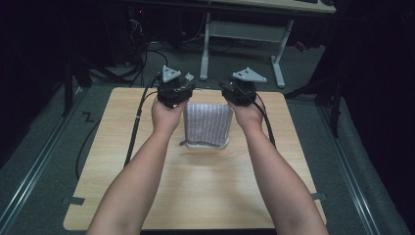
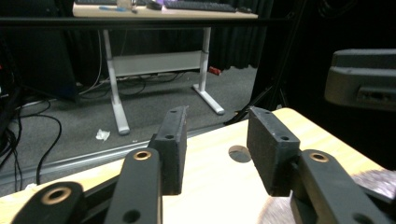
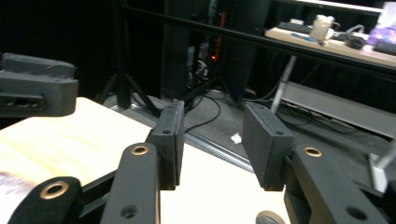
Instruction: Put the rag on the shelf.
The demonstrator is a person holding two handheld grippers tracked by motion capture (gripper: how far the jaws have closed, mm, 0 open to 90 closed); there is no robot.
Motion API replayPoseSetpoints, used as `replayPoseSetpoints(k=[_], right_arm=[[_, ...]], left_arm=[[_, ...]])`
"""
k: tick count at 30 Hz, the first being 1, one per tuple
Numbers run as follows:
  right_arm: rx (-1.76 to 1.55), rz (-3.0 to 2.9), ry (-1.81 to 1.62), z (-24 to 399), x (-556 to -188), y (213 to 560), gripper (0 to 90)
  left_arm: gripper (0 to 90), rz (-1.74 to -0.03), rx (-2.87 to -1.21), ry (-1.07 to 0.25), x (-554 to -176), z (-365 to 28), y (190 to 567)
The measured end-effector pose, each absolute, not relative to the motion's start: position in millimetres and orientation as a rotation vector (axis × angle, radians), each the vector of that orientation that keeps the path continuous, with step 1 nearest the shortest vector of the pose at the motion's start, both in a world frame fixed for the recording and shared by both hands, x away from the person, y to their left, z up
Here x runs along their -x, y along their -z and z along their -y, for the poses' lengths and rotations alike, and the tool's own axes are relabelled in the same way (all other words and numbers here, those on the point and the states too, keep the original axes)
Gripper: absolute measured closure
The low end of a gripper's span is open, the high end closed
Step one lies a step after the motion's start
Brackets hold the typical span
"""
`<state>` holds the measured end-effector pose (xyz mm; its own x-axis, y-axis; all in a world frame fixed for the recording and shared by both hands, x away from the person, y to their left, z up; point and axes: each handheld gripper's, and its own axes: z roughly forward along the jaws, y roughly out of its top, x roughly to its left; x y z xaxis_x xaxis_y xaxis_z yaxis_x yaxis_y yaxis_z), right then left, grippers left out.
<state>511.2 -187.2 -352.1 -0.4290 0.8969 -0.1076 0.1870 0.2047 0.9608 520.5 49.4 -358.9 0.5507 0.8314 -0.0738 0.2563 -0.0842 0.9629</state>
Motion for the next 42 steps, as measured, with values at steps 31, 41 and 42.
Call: replayPoseSetpoints(k=[31, 41, 42], right_arm=[[-0.971, -1.774, -1.261, 210, -421, 373, 53.2], [-0.983, -1.807, -1.23, 227, -400, 399, 49.1], [-0.989, -1.81, -1.227, 229, -398, 403, 48.5]], left_arm=[[44.5, -0.897, -1.682, -0.655, -436, -79, 379], [44.1, -0.904, -1.72, -0.622, -414, -94, 418], [44.0, -0.905, -1.727, -0.614, -412, -95, 423]])
